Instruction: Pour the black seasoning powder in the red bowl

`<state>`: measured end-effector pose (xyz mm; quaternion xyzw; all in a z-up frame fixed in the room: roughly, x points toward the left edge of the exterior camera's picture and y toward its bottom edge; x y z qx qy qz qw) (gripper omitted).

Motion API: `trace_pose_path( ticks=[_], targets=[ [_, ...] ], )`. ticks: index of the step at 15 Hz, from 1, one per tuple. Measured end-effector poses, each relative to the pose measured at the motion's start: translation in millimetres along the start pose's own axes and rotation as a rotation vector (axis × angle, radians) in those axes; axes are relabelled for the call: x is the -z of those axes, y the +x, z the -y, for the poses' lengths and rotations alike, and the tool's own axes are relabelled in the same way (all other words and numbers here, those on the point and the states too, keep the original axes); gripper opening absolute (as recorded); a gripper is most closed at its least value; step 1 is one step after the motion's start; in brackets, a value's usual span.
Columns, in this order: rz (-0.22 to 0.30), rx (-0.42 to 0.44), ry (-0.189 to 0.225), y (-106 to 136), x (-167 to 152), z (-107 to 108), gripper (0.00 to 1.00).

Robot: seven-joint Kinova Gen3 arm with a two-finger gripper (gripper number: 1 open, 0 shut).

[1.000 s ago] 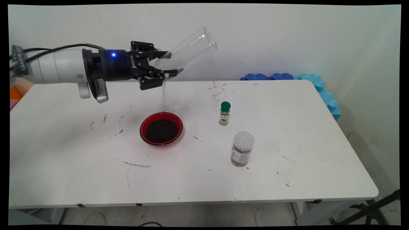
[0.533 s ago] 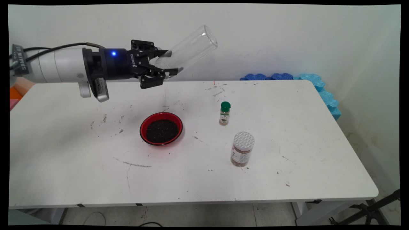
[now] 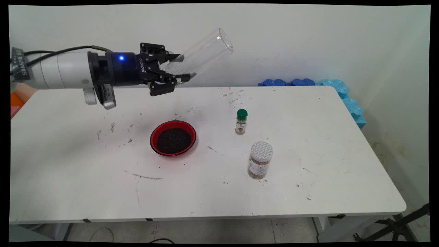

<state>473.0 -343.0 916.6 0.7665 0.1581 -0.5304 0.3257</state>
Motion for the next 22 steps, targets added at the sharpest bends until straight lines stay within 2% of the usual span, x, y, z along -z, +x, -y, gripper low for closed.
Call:
trace_pose_path(
  ticks=[8,15,22],
  targets=[
    [-0.032,-0.122,0.022,3,1,-7,0.0],
    [-0.06,-0.346,0.088,6,1,-13,0.0],
    [-0.07,-0.647,0.184,9,-3,-18,0.0]
  ],
)
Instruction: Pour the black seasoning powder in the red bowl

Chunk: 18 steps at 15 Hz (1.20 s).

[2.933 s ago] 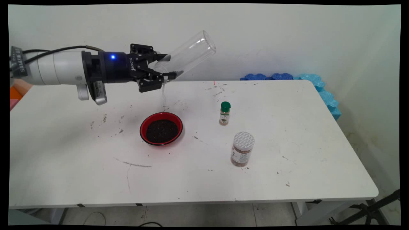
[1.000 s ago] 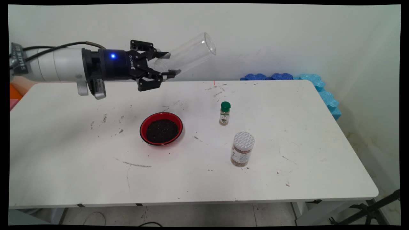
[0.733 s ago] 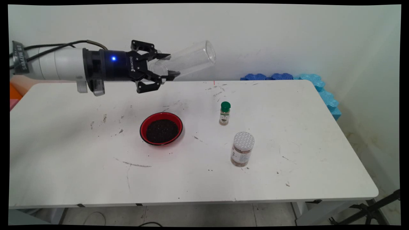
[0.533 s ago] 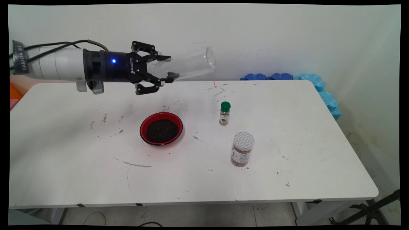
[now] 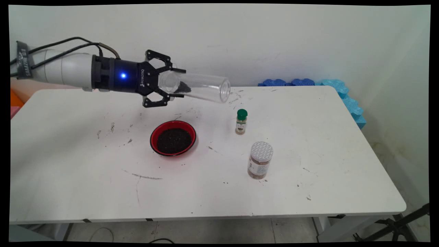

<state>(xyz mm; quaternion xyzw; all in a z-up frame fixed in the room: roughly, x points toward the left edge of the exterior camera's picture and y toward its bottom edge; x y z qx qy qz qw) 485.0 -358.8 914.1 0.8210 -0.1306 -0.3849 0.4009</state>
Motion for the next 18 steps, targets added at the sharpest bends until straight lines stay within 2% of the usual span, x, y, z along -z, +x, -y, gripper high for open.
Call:
trace_pose_path(
  ticks=[8,12,18],
  targets=[
    [0.005,-0.352,0.085,-2,-6,-8,0.0],
    [0.01,-0.527,0.103,-9,-10,-17,0.0],
    [0.062,-0.846,0.123,-29,-19,-35,0.0]
  ],
)
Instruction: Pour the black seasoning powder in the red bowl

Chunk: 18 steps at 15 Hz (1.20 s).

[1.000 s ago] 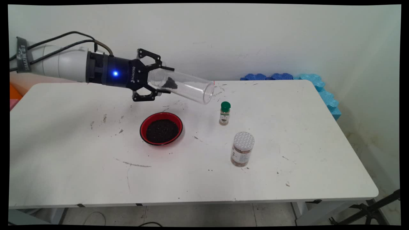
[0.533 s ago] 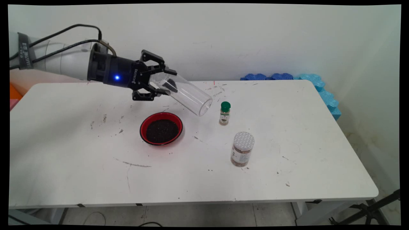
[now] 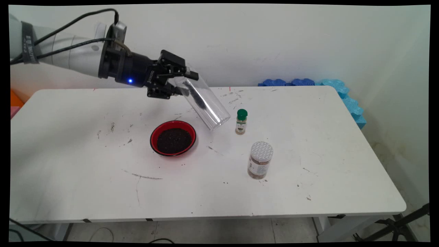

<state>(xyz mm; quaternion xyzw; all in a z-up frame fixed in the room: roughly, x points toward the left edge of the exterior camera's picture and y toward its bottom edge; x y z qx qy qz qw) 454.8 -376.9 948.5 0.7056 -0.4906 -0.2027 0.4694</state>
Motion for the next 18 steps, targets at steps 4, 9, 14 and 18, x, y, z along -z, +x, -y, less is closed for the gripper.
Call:
trace_pose_path(
  ticks=[4,9,14,18],
  targets=[
    [0.011,-0.179,0.0,1,-4,-15,0.0],
    [0.006,-0.483,-0.003,0,-8,-36,0.0],
    [-0.008,-0.732,0.002,-3,-9,-52,0.0],
    [0.001,-0.91,0.002,-8,-12,-61,0.0]
  ],
)
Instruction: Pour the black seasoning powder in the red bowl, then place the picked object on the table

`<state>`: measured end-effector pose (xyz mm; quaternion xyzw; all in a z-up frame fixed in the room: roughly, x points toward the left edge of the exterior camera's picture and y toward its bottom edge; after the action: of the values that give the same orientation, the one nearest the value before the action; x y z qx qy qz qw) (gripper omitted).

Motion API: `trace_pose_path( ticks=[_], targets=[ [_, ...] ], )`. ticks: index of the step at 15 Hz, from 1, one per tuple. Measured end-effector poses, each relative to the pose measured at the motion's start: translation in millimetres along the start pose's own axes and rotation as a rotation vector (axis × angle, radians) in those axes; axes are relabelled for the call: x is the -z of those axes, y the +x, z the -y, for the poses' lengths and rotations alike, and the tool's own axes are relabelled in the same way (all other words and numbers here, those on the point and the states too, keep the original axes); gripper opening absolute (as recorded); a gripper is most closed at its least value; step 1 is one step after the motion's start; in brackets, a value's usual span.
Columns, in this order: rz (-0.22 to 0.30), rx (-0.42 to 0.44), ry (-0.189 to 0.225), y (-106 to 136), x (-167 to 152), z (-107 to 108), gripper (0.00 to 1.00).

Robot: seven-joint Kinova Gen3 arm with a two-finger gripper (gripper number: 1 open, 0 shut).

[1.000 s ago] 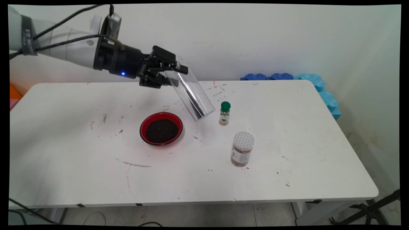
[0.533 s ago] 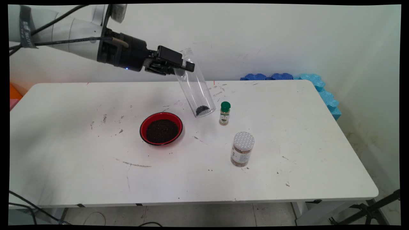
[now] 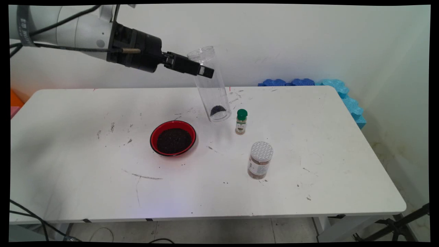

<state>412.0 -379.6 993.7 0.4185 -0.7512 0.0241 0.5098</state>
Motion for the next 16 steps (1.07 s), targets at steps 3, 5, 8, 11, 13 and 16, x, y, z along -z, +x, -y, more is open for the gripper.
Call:
trace_pose_path(
  ticks=[3,5,8,11,13,16],
  targets=[
    [0.001,-0.09,0.0,0,-1,-4,0.0],
    [0.009,-0.16,0.004,-3,-4,-6,0.0],
    [0.022,-0.234,0.009,-9,-8,-6,0.0],
    [0.036,-0.279,0.003,-21,-17,-6,0.0],
    [0.053,-0.31,-0.004,-30,-24,-7,0.0],
    [0.071,-0.35,-0.007,-45,-36,-6,0.0]
  ],
)
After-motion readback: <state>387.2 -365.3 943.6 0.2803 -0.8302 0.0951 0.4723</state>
